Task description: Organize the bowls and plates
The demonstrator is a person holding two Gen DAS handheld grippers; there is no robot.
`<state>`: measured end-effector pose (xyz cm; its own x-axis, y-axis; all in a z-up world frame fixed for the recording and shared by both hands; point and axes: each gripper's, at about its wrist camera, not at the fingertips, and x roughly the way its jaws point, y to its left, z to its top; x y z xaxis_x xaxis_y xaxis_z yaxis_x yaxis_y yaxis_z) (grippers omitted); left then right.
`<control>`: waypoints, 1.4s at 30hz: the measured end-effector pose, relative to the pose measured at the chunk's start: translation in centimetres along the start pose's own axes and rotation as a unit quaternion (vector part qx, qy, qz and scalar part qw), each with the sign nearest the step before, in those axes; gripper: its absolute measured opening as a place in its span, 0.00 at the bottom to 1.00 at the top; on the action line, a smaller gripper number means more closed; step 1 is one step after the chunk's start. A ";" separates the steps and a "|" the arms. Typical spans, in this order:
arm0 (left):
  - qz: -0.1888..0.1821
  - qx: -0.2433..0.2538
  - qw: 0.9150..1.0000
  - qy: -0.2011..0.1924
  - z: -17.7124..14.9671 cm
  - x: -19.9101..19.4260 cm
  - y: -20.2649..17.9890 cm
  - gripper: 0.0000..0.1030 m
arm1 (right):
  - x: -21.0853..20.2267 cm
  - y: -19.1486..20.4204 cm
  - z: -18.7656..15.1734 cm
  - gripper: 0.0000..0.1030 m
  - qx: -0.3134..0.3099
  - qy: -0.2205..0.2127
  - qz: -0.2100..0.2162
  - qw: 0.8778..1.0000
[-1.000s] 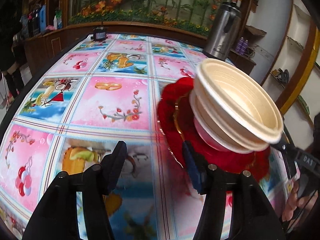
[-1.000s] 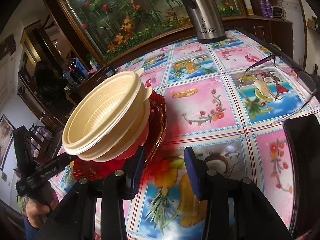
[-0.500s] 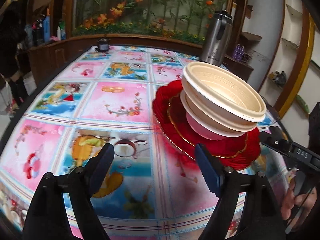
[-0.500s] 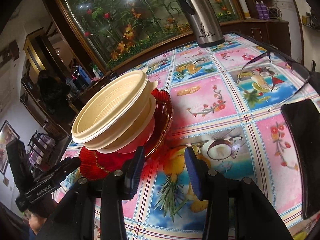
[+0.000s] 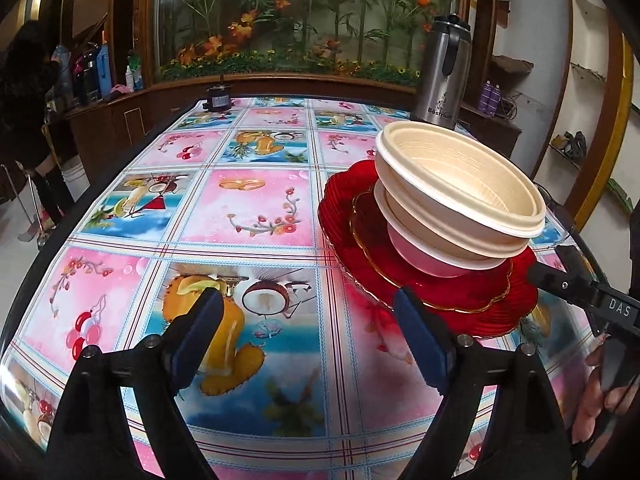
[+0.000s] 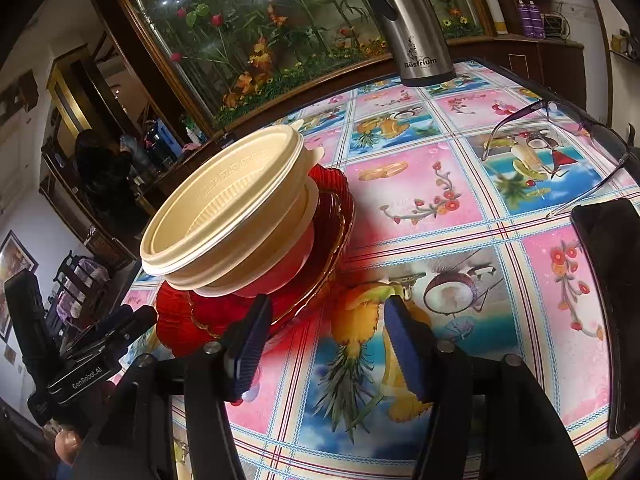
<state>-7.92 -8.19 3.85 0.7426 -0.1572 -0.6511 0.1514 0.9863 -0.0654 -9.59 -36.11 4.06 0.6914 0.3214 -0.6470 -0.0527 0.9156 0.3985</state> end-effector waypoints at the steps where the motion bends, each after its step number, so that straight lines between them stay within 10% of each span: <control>1: 0.003 0.002 1.000 -0.001 0.0 -0.1 -0.1 0.85 | 0.0 0.0 0.0 0.61 0.000 0.001 -0.002 1.000; 9: 0.025 0.030 0.999 -0.011 -0.3 -0.6 -1.0 0.85 | -0.4 0.5 -0.2 0.78 -0.014 -0.011 -0.022 1.000; 42: 0.089 0.078 0.993 -0.004 -0.3 0.0 -1.8 0.85 | -1.6 0.7 -0.2 0.95 -0.020 -0.040 -0.027 0.999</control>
<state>-8.40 -9.91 3.75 0.7714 0.0171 -0.6362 0.1173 0.9787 0.1685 -10.93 -35.98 5.25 0.7499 0.2523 -0.6115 -0.0416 0.9406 0.3371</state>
